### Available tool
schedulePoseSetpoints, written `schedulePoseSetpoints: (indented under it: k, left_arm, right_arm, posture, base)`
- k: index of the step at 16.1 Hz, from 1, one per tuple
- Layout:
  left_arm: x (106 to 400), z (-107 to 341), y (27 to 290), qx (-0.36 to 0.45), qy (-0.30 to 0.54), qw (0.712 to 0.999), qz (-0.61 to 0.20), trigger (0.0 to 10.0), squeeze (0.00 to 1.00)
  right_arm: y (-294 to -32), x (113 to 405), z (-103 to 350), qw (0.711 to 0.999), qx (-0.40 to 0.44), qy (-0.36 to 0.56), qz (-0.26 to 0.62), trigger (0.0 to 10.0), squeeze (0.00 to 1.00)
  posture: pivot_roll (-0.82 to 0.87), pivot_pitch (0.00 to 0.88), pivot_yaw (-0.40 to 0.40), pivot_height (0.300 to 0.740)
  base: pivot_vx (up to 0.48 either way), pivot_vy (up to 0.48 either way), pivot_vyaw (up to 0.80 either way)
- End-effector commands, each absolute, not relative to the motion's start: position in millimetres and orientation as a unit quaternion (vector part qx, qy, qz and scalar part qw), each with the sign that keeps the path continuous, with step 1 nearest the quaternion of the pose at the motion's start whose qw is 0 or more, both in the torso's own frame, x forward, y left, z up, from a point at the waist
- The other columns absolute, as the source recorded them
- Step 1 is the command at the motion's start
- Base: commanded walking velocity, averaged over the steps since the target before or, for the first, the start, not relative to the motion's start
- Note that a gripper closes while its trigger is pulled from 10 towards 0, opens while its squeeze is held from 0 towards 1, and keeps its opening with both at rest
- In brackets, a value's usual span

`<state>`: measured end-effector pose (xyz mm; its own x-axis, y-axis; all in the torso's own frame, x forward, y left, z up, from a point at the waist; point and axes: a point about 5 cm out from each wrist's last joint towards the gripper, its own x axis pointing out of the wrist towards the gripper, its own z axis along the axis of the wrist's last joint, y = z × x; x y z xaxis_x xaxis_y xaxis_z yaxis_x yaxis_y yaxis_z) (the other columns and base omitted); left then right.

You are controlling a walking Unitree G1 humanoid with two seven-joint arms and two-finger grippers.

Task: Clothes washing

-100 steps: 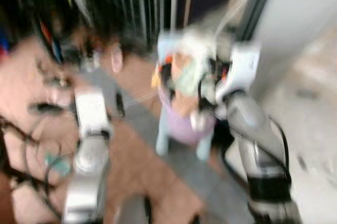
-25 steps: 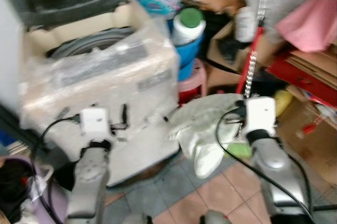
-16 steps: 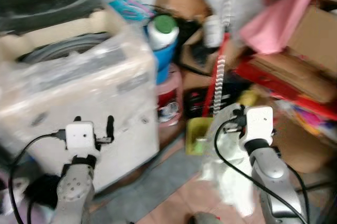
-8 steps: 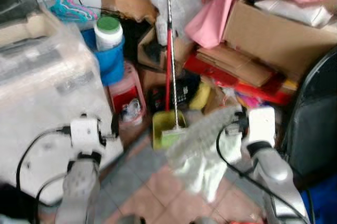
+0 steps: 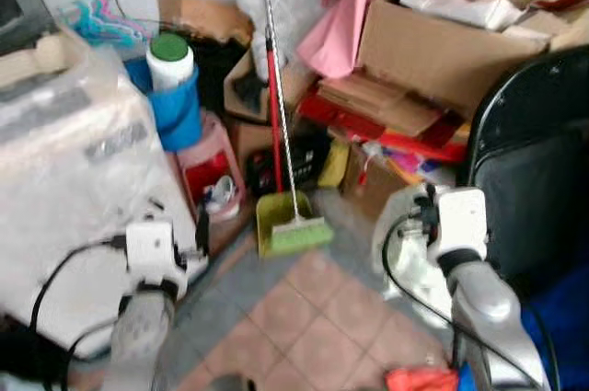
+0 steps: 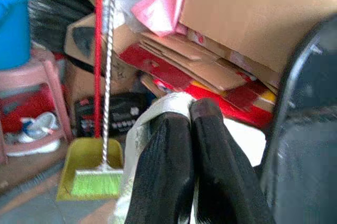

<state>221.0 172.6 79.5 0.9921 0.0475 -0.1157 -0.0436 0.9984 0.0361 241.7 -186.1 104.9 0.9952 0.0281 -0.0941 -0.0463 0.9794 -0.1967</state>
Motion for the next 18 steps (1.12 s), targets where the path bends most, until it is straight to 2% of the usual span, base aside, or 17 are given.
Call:
schedulePoseSetpoints:
  k: [1, 3, 5, 11, 18]
  left_arm:
    - [223.8, 83.5, 177.7, 0.024, 0.052, 0.998, 0.027, 10.0, 0.00]
    - [224.1, 83.4, 178.7, 0.025, 0.052, 0.998, 0.027, 10.0, 0.00]
    - [224.3, 83.3, 177.8, 0.033, 0.049, 0.998, 0.022, 10.0, 0.00]
    - [215.3, 74.4, 181.4, 0.033, 0.075, 0.996, 0.015, 10.0, 0.00]
    - [220.7, 74.2, 181.5, 0.036, 0.072, 0.997, 0.018, 10.0, 0.00]
  right_arm:
    - [-182.5, 244.1, 113.2, 0.995, -0.094, 0.029, 0.022, 10.0, 0.00]
    - [-183.8, 244.7, 113.7, 0.995, -0.094, 0.029, 0.017, 10.0, 0.00]
    - [-184.0, 245.4, 114.9, 0.995, -0.098, 0.030, 0.010, 10.0, 0.00]
    - [-184.9, 233.6, 101.0, 0.995, -0.076, 0.065, -0.017, 10.0, 0.00]
    - [-187.5, 237.1, 101.9, 0.995, -0.075, 0.057, -0.031, 10.0, 0.00]
  posture:
    - [-0.06, 0.000, 0.032, 0.740]
    - [-0.06, 0.000, 0.035, 0.740]
    - [-0.06, 0.000, 0.032, 0.740]
    - [-0.07, 0.000, 0.061, 0.740]
    - [-0.06, 0.000, 0.069, 0.740]
  base:
    - [0.000, 0.480, 0.00]
    - [0.000, 0.480, 0.00]
    - [0.000, 0.000, 0.00]
    - [0.000, 0.000, -0.75]
    - [0.000, 0.000, 0.00]
